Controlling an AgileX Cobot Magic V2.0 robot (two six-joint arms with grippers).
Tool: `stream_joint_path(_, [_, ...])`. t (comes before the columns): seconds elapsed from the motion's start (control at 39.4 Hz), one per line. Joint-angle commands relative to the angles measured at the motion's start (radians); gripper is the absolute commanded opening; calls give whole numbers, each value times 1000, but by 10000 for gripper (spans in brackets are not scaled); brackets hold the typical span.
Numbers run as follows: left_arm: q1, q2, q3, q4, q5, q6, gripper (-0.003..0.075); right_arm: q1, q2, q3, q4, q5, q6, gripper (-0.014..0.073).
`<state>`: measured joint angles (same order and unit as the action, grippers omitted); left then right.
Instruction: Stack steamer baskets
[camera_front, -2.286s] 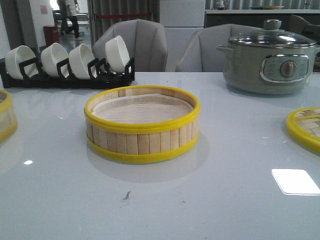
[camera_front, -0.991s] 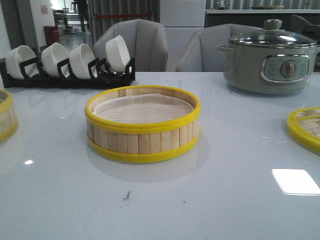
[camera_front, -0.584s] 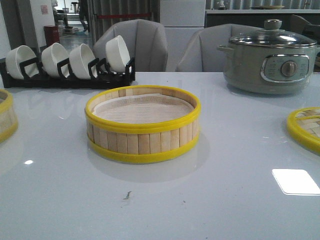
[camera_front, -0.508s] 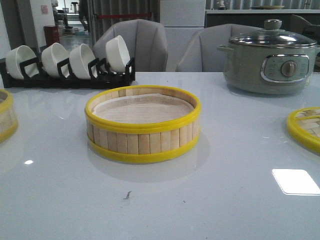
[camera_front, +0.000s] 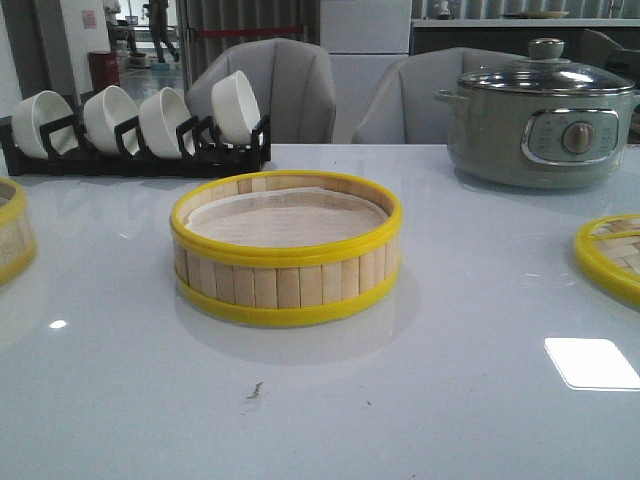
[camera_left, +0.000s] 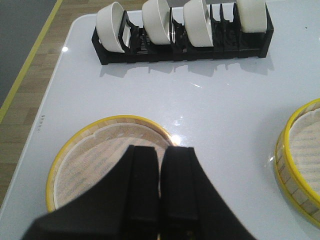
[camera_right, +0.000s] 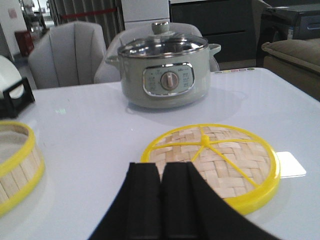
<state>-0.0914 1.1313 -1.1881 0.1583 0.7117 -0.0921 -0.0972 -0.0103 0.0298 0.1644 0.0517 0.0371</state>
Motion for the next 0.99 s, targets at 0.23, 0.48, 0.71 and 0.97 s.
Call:
stream_joint_path(0.23, [-7, -18, -37, 19, -51, 23, 94, -4, 65, -292, -65, 146, 49, 22])
stream_joint_path(0.48, [-13, -18, -37, 21, -3, 23, 94, -4, 615, -632, -55, 210, 48, 22])
stream_joint_path(0.71, [-45, -18, -37, 14, 5, 23, 94, -4, 964, -891, -54, 306, 49, 22])
stream_joint_path(0.97, [-47, -18, -37, -8, 18, 23, 94, -4, 1084, -961, -54, 319, 49, 22])
